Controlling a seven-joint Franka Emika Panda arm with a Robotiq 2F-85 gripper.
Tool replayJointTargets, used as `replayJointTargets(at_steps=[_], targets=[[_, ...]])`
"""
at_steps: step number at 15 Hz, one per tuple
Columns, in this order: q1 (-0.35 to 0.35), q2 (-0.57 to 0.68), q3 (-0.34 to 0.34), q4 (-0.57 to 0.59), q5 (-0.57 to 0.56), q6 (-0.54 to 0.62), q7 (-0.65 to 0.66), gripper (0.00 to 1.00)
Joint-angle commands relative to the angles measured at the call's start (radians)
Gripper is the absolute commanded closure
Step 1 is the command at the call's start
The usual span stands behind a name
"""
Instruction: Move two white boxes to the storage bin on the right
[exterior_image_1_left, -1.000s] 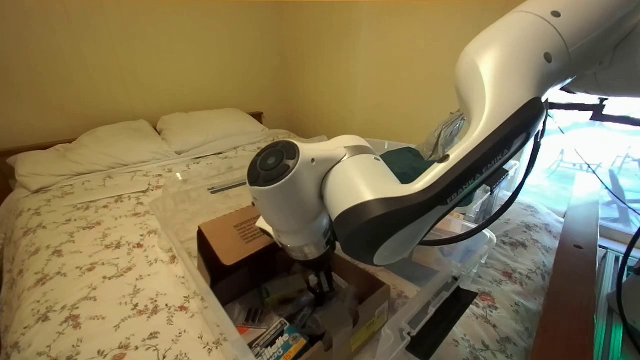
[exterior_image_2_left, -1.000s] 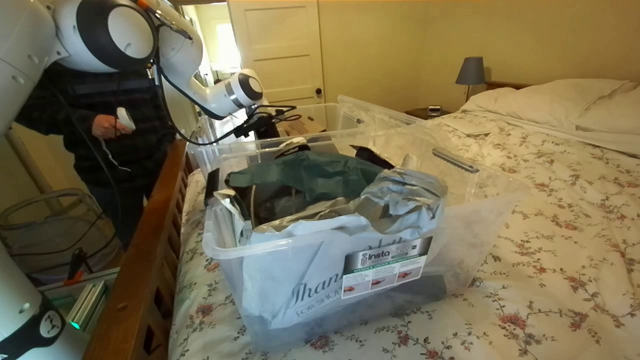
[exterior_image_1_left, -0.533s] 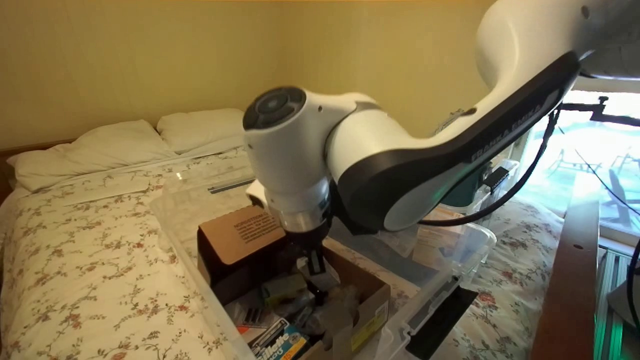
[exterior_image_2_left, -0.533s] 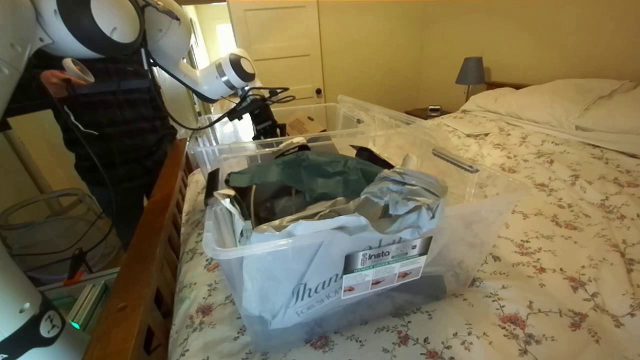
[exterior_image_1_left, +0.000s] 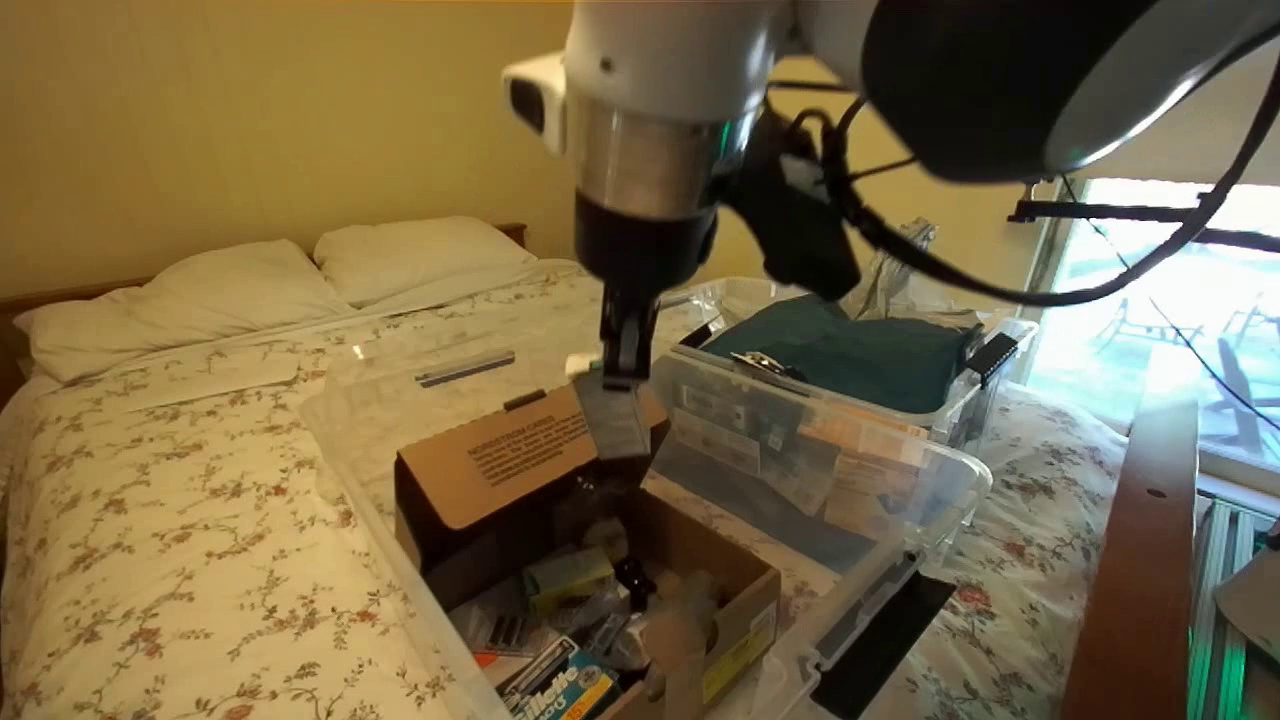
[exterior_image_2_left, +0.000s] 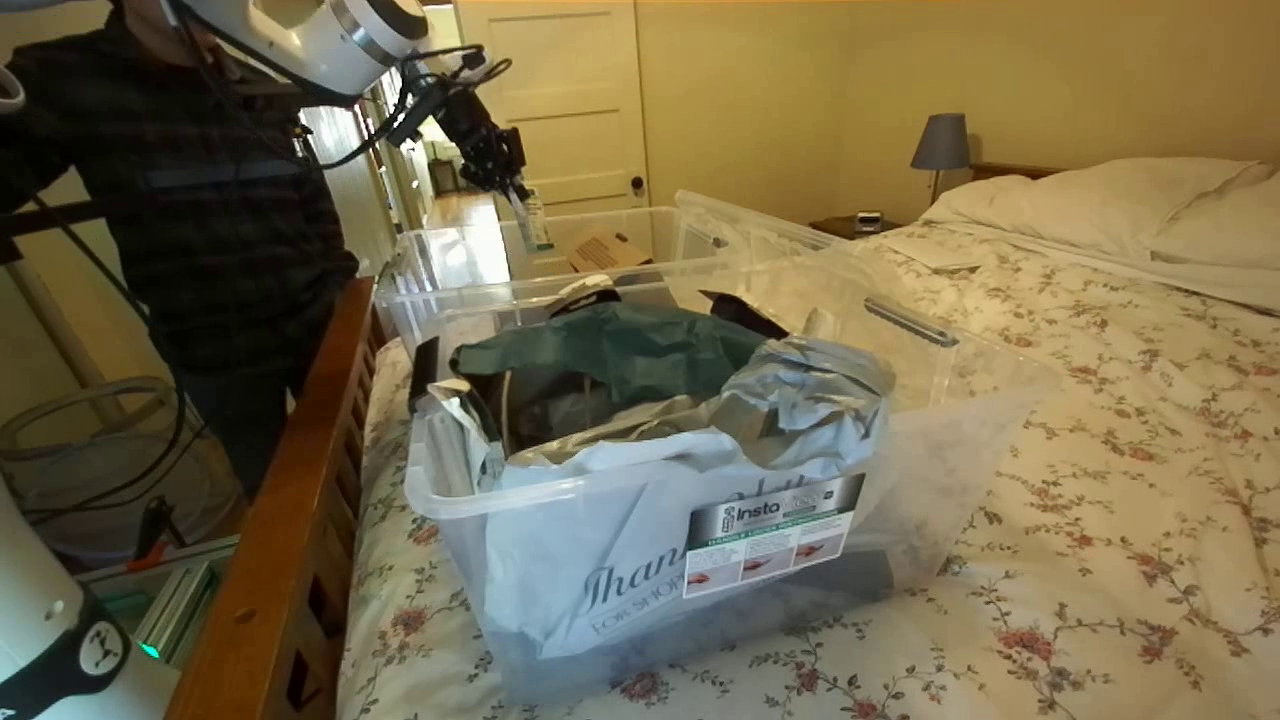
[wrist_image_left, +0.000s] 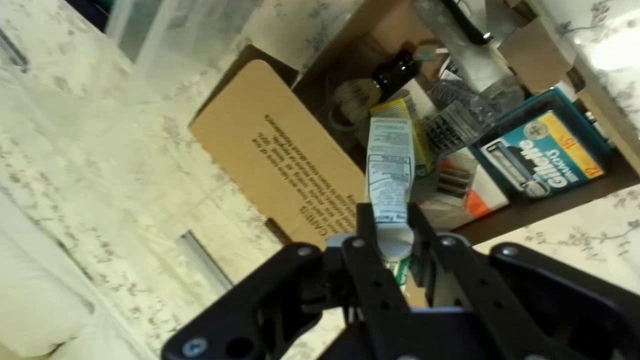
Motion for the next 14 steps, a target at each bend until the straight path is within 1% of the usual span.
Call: replayJointTargets(at_steps=[1,3,4,5,6,8,9,10,12,14], targets=[[-0.001,-0.209,0.002,-0.166,-0.141,-0.069,0.138,0.95],[-0.035,-0.291,0.022,-0.220,-0.208,-0.108,0.208,0.95],[-0.059,-0.325,0.033,-0.253,-0.216,-0.105,0.262,0.95],[-0.075,-0.227,0.067,-0.131,-0.175,-0.119,0.172,0.95],[-0.095,-0.253,0.081,-0.149,-0.178,-0.119,0.177,0.82],[-0.114,-0.255,0.101,-0.148,-0.177,-0.118,0.172,0.82],[-0.114,-0.247,0.104,-0.147,-0.177,-0.118,0.173,0.95],[-0.120,-0.235,0.106,-0.139,-0.187,-0.119,0.187,0.95],[-0.166,-0.261,0.104,-0.150,-0.182,-0.112,0.211,0.95],[-0.232,-0.292,0.103,-0.174,-0.131,-0.080,0.177,0.95]])
